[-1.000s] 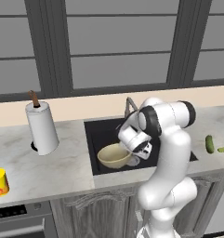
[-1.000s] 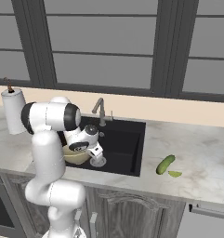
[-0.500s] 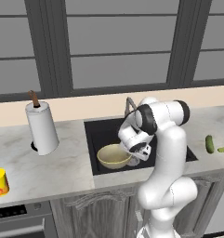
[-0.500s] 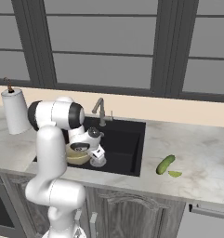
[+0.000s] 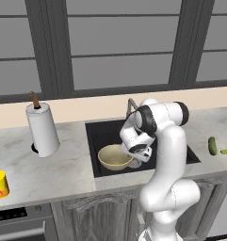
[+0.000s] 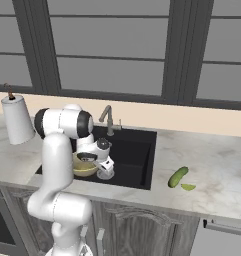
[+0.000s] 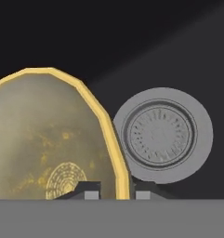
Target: Remove the lemon wedge and cucumber from the sink. Then move the bowl and cup from the counter to the sink for washing.
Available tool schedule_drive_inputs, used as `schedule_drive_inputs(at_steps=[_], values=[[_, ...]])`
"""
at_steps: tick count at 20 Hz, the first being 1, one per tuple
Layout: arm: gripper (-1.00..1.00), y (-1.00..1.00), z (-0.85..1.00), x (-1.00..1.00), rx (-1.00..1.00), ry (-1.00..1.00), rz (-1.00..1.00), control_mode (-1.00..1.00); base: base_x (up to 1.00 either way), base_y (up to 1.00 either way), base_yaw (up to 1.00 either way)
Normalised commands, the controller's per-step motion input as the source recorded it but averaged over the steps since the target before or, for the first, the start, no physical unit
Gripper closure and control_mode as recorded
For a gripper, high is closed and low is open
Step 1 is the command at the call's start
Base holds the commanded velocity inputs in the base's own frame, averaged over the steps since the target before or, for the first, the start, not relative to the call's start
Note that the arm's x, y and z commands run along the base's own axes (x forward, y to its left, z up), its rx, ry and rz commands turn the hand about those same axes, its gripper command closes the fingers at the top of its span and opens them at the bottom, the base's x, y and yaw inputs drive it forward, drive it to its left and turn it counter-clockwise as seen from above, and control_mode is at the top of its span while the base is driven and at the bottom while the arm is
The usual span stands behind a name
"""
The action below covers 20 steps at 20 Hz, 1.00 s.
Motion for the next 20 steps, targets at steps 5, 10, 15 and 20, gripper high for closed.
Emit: schedule_drive_inputs(at_steps=[5, 10, 15, 20], values=[[1.00, 0.15, -0.04, 0.21, 0.01, -0.06, 0.00, -1.00, 0.00, 0.00, 0.00], [1.00, 0.16, -0.06, 0.13, 0.01, -0.04, 0.00, -1.00, 0.00, 0.00, 0.00], [-1.00, 0.13, -0.06, 0.00, 0.00, 0.00, 0.00, -1.00, 0.00, 0.00, 0.00], [-1.00, 0.05, 0.03, 0.00, 0.00, 0.00, 0.00, -1.00, 0.00, 0.00, 0.00]])
